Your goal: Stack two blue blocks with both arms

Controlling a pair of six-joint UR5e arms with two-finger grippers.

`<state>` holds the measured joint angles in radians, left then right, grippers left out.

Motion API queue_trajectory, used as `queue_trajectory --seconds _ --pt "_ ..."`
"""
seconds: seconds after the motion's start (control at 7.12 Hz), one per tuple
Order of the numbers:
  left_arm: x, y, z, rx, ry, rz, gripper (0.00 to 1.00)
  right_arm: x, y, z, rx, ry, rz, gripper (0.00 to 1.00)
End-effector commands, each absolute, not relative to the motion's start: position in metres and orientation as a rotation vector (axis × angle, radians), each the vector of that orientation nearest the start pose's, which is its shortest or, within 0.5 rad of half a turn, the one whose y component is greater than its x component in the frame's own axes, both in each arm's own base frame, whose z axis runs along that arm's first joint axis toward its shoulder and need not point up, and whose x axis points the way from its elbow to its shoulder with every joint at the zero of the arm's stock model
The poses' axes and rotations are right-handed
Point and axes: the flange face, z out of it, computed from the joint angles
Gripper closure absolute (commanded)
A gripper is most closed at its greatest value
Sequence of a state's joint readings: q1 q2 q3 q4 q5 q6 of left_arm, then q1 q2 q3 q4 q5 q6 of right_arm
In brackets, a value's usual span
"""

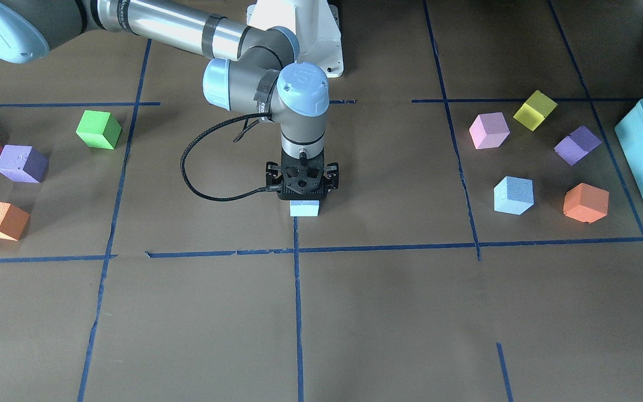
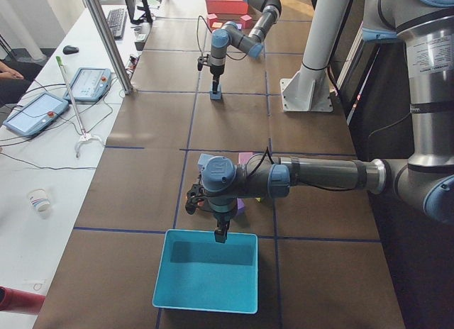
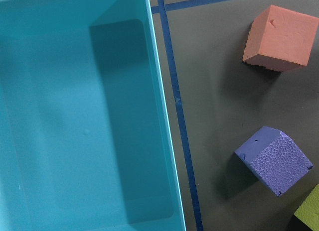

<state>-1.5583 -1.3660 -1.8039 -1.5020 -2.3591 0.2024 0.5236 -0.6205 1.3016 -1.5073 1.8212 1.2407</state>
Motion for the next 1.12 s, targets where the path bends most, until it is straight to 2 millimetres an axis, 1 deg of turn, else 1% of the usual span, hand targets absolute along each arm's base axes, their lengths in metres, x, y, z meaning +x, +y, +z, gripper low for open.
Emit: queue_trajectory --seconds 0.0,0.14,0.28,0.42,0.56,0.7,0.84,0.98 --pt "-0.057 -0.409 0.636 0.050 0.788 0.190 0.00 -0.564 -0.532 0.147 0.049 -0.851 0.102 0.00" --pt "-0.056 -0.434 0.614 0.117 0.786 0.218 0.00 -0.511 -0.560 0.157 0.052 -0.852 0.058 0.00" --pt "-0.056 -0.454 0.593 0.171 0.777 0.243 0.00 -0.451 -0.582 0.187 0.070 -0.839 -0.009 0.00" --pt "-0.055 -0.464 0.587 0.195 0.777 0.251 0.00 -0.372 -0.601 0.234 0.087 -0.825 -0.087 0.00" --pt "-0.053 -0.488 0.576 0.205 0.782 0.240 0.00 -0.289 -0.603 0.286 0.133 -0.804 -0.179 0.00" --pt "-0.052 -0.490 0.566 0.184 0.792 0.148 0.00 -0.218 -0.592 0.333 0.168 -0.791 -0.243 0.00" --pt "-0.049 -0.494 0.557 0.158 0.802 0.063 0.00 -0.145 -0.573 0.383 0.187 -0.788 -0.288 0.00" --pt "-0.021 -0.504 0.527 0.183 0.813 0.074 0.00 -0.090 -0.533 0.438 0.201 -0.757 -0.359 0.00"
